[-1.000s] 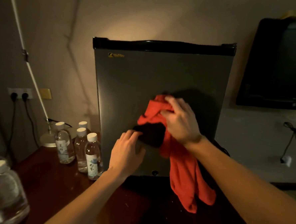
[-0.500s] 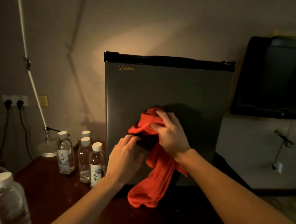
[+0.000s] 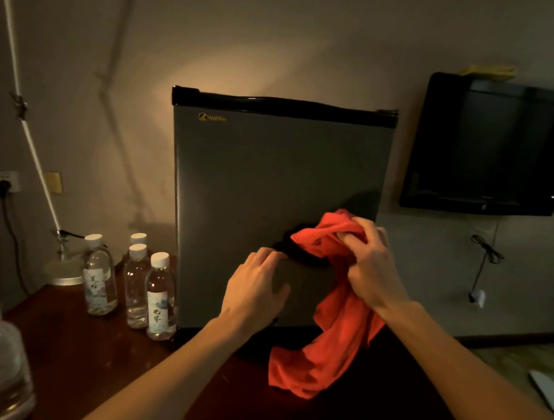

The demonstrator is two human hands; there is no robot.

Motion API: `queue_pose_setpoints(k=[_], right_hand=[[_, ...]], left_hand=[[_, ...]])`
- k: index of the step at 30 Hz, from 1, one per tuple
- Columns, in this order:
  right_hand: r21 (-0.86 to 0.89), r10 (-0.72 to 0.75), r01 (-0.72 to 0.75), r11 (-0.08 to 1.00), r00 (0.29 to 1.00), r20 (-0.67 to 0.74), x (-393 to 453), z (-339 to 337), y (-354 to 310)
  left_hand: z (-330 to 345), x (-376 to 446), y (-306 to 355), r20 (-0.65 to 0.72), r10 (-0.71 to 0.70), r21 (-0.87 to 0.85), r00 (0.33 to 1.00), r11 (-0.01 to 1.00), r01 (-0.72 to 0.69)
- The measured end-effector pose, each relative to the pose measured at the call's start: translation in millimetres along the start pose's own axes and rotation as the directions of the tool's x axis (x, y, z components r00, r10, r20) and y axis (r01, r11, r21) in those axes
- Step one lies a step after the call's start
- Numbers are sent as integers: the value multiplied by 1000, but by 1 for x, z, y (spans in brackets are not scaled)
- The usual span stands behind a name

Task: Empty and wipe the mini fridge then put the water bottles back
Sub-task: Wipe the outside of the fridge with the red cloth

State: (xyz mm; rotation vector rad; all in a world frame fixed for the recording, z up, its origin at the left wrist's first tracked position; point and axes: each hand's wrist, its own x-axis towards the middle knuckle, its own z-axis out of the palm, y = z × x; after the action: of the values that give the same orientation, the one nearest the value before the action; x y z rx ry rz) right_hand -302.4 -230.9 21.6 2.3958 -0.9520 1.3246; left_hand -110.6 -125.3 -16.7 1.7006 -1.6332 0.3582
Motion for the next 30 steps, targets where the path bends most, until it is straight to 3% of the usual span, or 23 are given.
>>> queue_pose_setpoints(k=[9,14,19,25,30], right_hand=[[42,8,-4,999,996,-92,-39,-38,65],[72,-42,48,996,996,-73,-50,-43,88],[173,-1,23,985,992,-129,-50,-34,119],[336,47,32,941,974,-222,-40,1,164],[505,78,41,862,974,-212,-11,33,194]], left_hand=[[50,-1,78,32,88,-18,996,996,-87],[75,-7,101,77,80,9,994,997,-81],[97,3,117,84,48,41,995,998,-51],[132,30,141,-6,66,126,998,990,-65],[160,63,143,-228,26,267,973,963,37]])
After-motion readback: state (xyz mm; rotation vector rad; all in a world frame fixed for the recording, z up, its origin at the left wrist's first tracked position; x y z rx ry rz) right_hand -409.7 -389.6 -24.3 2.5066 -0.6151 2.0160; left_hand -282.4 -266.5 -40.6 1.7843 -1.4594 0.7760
